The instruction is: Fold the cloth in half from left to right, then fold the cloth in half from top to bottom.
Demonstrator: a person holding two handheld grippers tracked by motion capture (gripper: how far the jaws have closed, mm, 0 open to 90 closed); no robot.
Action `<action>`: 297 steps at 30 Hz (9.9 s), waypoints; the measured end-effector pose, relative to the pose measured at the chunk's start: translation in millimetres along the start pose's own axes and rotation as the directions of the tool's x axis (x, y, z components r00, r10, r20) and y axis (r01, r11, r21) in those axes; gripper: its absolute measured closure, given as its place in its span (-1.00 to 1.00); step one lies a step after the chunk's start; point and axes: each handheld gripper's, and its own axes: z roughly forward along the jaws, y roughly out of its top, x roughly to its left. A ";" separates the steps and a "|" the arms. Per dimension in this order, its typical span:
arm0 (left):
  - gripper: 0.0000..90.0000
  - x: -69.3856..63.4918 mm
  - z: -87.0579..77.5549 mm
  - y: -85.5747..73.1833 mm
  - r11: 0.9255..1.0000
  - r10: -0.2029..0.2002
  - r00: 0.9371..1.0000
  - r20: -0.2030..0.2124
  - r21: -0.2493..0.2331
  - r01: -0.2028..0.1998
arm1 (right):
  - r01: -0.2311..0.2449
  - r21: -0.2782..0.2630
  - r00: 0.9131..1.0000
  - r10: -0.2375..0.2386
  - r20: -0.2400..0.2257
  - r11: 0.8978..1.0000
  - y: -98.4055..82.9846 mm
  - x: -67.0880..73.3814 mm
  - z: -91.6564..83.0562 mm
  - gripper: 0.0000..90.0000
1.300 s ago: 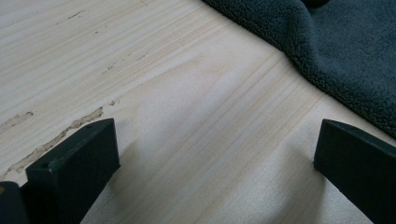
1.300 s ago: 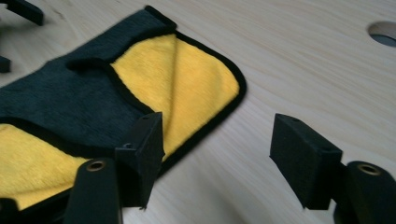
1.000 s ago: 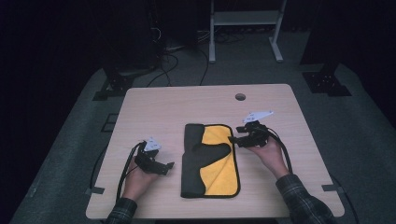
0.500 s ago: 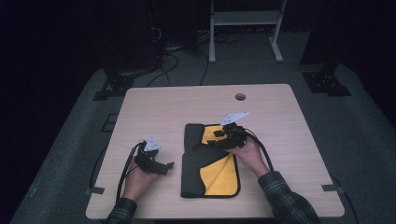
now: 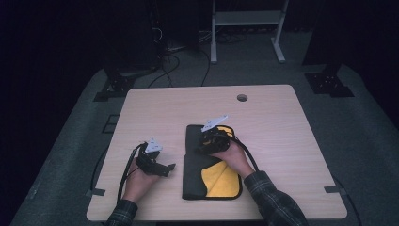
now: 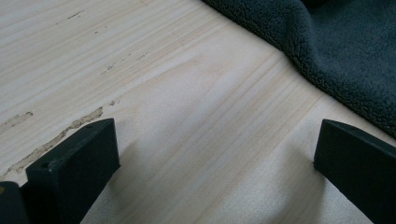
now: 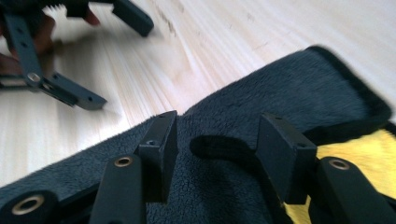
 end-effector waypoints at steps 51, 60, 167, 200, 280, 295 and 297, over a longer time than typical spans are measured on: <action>-1.00 0.1 -0.2 -0.4 1.000 0.002 1.000 0.001 0.000 -0.002 | -0.249 -0.064 0.911 0.256 0.324 0.966 -31.7 -128.6 -45.0 0.75; -1.00 -0.3 -0.5 -0.9 1.000 0.000 1.000 0.001 -0.002 0.000 | -0.302 -0.115 0.875 0.323 0.361 0.946 -40.1 -140.7 -60.8 0.24; -1.00 -0.6 -0.8 -0.9 1.000 -0.001 1.000 -0.001 -0.001 0.001 | 0.028 0.039 1.000 -0.028 0.010 0.999 -123.0 75.6 -120.6 0.61; -1.00 12.0 14.2 52.6 0.999 -0.008 0.999 0.036 -0.044 0.010 | -0.143 -0.034 0.965 0.147 0.216 0.989 -80.2 -37.6 -105.1 -0.23; 0.86 28.2 24.2 130.1 0.986 0.077 0.990 0.119 -0.160 -0.057 | -0.131 -0.165 0.978 0.155 0.140 0.978 -33.7 -89.4 -88.4 0.81; 0.87 -0.6 3.7 88.6 0.993 0.040 0.972 0.231 -0.114 -0.014 | -0.121 -0.121 0.989 0.130 0.074 0.985 -61.4 -52.6 -91.8 0.80; 0.87 -7.2 -1.6 83.6 0.994 0.041 0.969 0.242 -0.112 -0.014 | -0.116 -0.114 0.990 0.124 0.070 0.987 -64.7 -46.8 -93.2 0.80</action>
